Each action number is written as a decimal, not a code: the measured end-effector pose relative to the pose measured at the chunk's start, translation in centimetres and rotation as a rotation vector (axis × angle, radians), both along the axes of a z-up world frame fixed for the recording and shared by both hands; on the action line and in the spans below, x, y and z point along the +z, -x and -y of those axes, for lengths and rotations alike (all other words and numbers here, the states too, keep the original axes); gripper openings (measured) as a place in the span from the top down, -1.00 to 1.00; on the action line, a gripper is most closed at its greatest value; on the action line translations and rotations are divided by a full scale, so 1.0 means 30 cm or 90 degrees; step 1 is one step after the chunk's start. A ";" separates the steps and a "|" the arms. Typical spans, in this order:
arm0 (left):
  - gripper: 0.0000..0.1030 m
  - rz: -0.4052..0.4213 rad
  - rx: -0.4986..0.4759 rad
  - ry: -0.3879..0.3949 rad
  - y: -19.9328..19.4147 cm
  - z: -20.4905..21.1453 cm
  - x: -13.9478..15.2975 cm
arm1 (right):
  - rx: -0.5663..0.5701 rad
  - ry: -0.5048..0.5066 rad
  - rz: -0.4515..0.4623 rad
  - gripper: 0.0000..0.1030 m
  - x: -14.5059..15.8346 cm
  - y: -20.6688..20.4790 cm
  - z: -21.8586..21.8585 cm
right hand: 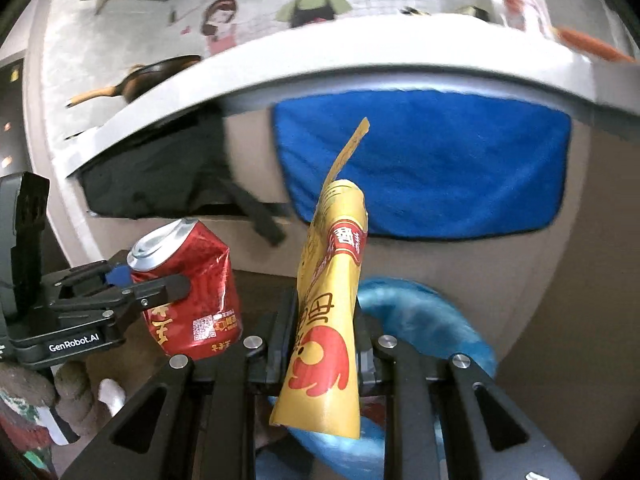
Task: Collect trash
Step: 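Carry the red can and yellow pouch over the bin with both tools, then open both tools above the bin to drop the can and pouch, then move both tools back from the bin to the table, then grasp the white tissue with the left tool while the right tool grasps the red wrapper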
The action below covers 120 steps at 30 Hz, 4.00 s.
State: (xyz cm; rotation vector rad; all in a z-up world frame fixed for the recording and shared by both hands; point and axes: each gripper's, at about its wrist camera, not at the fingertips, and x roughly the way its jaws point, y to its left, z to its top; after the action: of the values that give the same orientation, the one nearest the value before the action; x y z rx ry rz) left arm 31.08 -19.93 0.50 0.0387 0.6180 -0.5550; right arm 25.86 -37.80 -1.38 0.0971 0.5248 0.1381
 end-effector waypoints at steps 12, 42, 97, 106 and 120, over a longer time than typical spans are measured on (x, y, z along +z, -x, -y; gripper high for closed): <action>0.07 -0.067 -0.045 -0.001 -0.123 0.180 -0.123 | -0.036 -0.013 -0.052 0.61 -0.145 -0.083 0.138; -0.44 -0.195 -0.081 0.081 -0.256 0.207 -0.247 | -0.061 -0.103 -0.097 -0.02 -0.242 -0.154 0.231; -0.94 -0.167 0.123 0.017 0.313 -0.781 -0.378 | 0.326 0.041 -0.197 -0.06 -0.356 -0.561 -0.769; -0.94 -0.177 0.174 0.076 0.309 -0.859 -0.348 | 0.370 0.111 -0.213 -0.26 -0.403 -0.530 -0.855; -0.78 -0.231 0.238 0.065 0.329 -0.836 -0.341 | 0.310 0.088 -0.175 0.85 -0.318 -0.372 -0.774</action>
State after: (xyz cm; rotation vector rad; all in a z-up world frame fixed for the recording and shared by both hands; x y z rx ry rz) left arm 21.21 5.14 -9.73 -0.2749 0.9240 -0.2279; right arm 37.01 -14.59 -10.92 -0.1514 0.8241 0.5687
